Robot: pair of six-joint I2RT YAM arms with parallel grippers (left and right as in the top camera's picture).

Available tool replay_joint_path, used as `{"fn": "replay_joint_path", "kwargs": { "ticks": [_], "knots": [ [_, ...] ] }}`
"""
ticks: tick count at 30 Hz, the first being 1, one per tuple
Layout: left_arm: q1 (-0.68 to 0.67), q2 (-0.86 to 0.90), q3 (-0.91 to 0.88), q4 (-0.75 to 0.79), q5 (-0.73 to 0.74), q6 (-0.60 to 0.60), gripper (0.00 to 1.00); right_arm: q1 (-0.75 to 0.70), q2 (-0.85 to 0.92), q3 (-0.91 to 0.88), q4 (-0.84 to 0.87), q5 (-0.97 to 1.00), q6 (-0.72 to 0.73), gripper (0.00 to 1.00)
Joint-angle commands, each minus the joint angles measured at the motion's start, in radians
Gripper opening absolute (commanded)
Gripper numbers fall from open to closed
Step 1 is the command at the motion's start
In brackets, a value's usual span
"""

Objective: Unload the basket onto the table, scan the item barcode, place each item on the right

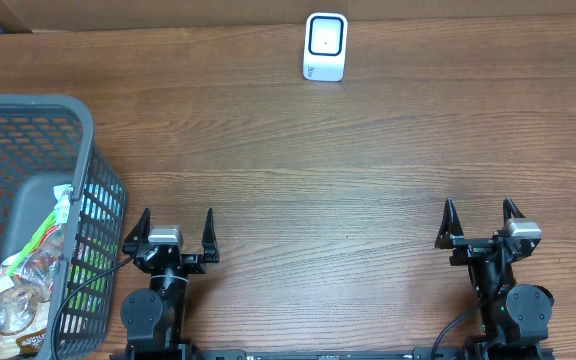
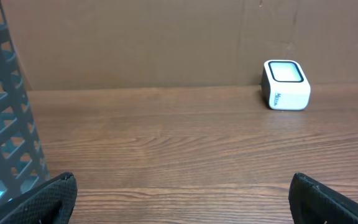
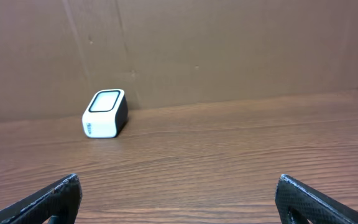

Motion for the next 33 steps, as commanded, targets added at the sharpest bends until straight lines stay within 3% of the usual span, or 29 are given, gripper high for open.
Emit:
{"fn": "replay_joint_path", "kwargs": {
  "ticks": [1, 14, 22, 26, 33],
  "knots": [
    [0.011, -0.011, -0.005, 0.005, 0.028, 0.012, 1.00, -0.004, -0.010, -0.010, 0.007, -0.028, 0.033, 1.00],
    [0.011, -0.002, 0.059, 0.003, 0.038, 0.008, 1.00, -0.004, -0.010, 0.103, -0.037, -0.038, 0.050, 1.00],
    [0.011, 0.185, 0.213, -0.044, 0.089, -0.021, 1.00, -0.004, 0.021, 0.243, -0.086, -0.035, 0.042, 1.00],
    [0.011, 0.369, 0.383, -0.058, 0.090, -0.079, 1.00, -0.004, 0.111, 0.376, -0.129, -0.035, 0.042, 1.00],
    [0.011, 0.754, 0.871, -0.308, 0.151, -0.097, 1.00, -0.004, 0.388, 0.724, -0.322, -0.045, -0.007, 1.00]
  ]
}}
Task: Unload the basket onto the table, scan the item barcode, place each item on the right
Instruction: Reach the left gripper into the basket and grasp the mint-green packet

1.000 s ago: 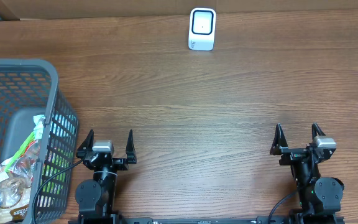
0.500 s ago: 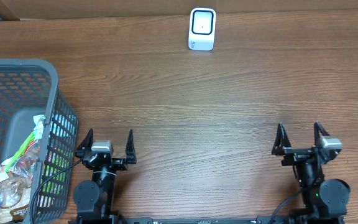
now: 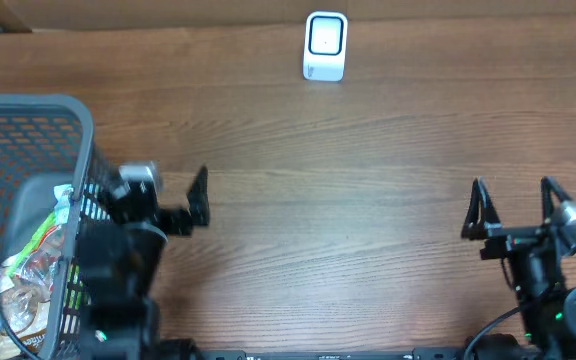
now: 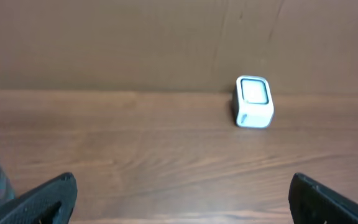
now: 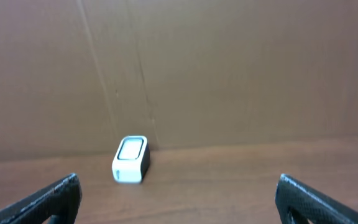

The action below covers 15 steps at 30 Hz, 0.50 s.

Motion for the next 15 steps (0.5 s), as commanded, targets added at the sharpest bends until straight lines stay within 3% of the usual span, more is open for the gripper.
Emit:
{"fn": "replay_joint_path", "kwargs": {
  "ticks": [1, 10, 11, 15],
  "knots": [
    [0.005, 0.183, 0.291, -0.137, 0.060, -0.029, 1.00, -0.003, 0.147, 0.201, -0.100, -0.007, -0.029, 1.00],
    [0.005, 0.618, 1.061, -0.679, 0.032, 0.031, 1.00, -0.003, 0.540, 0.662, -0.504, -0.023, -0.031, 1.00],
    [0.005, 0.687, 1.209, -0.783, 0.029, 0.069, 1.00, -0.003, 0.599, 0.725, -0.565, -0.037, -0.033, 1.00],
    [0.005, 0.805, 1.449, -0.979, 0.031, 0.119, 0.99, -0.003, 0.752, 0.882, -0.702, -0.075, -0.032, 1.00]
  ]
}}
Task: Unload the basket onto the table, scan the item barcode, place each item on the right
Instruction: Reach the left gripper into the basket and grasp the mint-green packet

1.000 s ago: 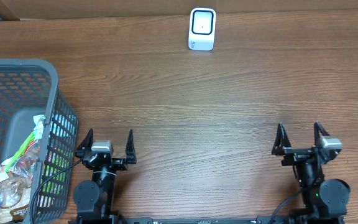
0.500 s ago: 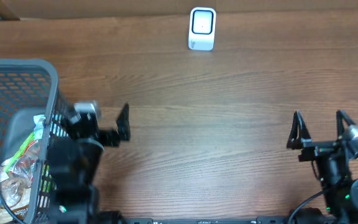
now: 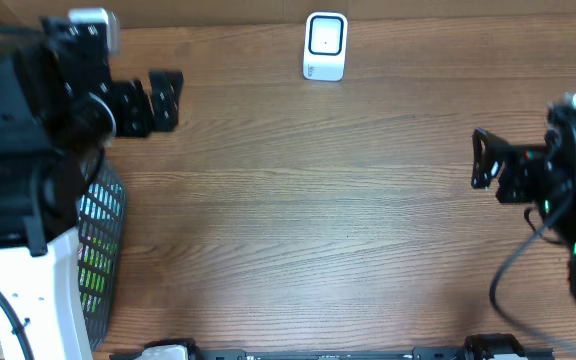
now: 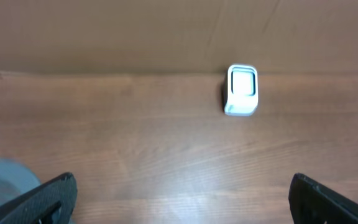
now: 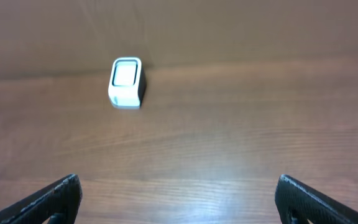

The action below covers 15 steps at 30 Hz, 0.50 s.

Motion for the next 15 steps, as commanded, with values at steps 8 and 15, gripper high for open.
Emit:
{"fn": "replay_joint_path", "kwargs": {
  "ticks": [8, 15],
  "knots": [
    [0.005, 0.146, 0.177, -0.186, 0.038, 0.060, 0.99, -0.003, 0.214, 0.160, -0.091, -0.175, 0.001, 1.00],
    [0.183, 0.140, 0.244, -0.307, -0.173, -0.299, 1.00, -0.003, 0.231, 0.160, -0.101, -0.218, 0.001, 1.00]
  ]
}}
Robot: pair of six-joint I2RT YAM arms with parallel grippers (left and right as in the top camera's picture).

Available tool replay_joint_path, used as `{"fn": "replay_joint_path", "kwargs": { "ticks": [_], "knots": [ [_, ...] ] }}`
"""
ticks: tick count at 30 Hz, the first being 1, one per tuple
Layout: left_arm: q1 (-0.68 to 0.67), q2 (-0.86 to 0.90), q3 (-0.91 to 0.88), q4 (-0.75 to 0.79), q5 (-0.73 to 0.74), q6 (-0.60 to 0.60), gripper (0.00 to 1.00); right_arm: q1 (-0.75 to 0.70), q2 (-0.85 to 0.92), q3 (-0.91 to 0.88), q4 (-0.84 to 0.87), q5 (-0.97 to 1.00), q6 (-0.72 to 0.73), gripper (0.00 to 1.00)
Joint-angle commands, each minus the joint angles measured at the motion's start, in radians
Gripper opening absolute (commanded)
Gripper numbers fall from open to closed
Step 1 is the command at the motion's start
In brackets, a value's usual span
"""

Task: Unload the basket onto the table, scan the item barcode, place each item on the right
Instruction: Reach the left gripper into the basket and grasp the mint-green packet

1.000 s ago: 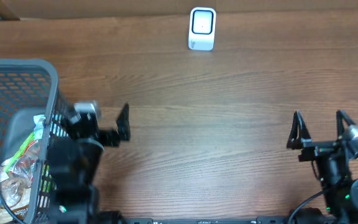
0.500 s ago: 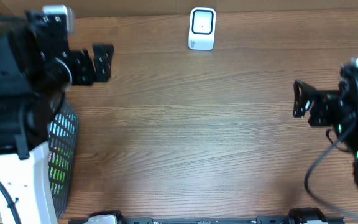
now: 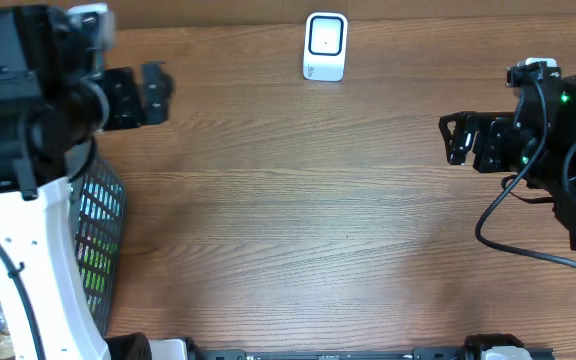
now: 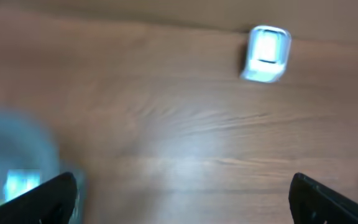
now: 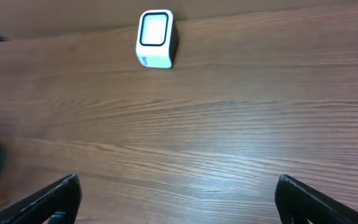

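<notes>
The white barcode scanner (image 3: 325,46) with a dark window stands at the table's far edge, seen also in the left wrist view (image 4: 265,53) and the right wrist view (image 5: 156,38). Packaged items lie in the grey mesh basket (image 3: 103,215) at the left, mostly hidden under my left arm. My left gripper (image 3: 156,95) hangs open and empty beyond the basket's far right corner (image 4: 182,202). My right gripper (image 3: 454,138) hangs open and empty high over the right of the table (image 5: 179,199).
The brown wooden table (image 3: 298,220) is backed by a cardboard wall along its far edge (image 3: 218,10). A blurred corner of the basket (image 4: 11,155) fills the lower left of the left wrist view.
My right gripper has moved left and a little toward the far edge. My left gripper has barely shifted but now looks more steeply down, with the basket corner in its view. Both stay open.
Both grippers stood open and low at the table's front edge. Then both were raised, the left beside the basket. Then the left was over the basket's far corner and the right high at the right side, where both remain, empty.
</notes>
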Motion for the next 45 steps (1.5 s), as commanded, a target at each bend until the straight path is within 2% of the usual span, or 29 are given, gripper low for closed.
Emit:
{"fn": "replay_joint_path", "kwargs": {
  "ticks": [1, 4, 9, 13, 26, 36, 40, 45],
  "knots": [
    [0.154, -0.021, 0.064, -0.069, -0.152, -0.272, 1.00, -0.003, -0.007, 0.033, 0.002, -0.036, 0.000, 1.00],
    [0.334, -0.007, 0.045, -0.135, -0.168, -0.364, 1.00, -0.003, -0.007, 0.033, -0.006, -0.036, 0.000, 1.00],
    [0.555, 0.055, -0.043, -0.171, -0.166, -0.407, 1.00, -0.003, -0.002, 0.031, -0.023, -0.036, 0.000, 1.00],
    [0.622, 0.118, -0.135, -0.164, -0.166, -0.413, 1.00, -0.003, 0.011, 0.031, -0.040, -0.036, 0.000, 1.00],
    [0.621, 0.181, -0.488, 0.071, -0.166, -0.394, 1.00, -0.003, 0.083, 0.031, -0.075, -0.036, 0.000, 1.00],
    [0.561, 0.182, -0.797, 0.473, -0.163, -0.387, 1.00, -0.003, 0.127, 0.029, -0.084, -0.055, 0.000, 1.00],
    [0.501, 0.182, -0.876, 0.611, -0.208, -0.395, 1.00, -0.003, 0.129, 0.029, -0.088, -0.070, 0.000, 1.00],
    [0.447, 0.183, -0.931, 0.678, -0.310, -0.451, 0.97, -0.003, 0.129, 0.029, -0.108, -0.070, -0.001, 1.00]
  ]
}}
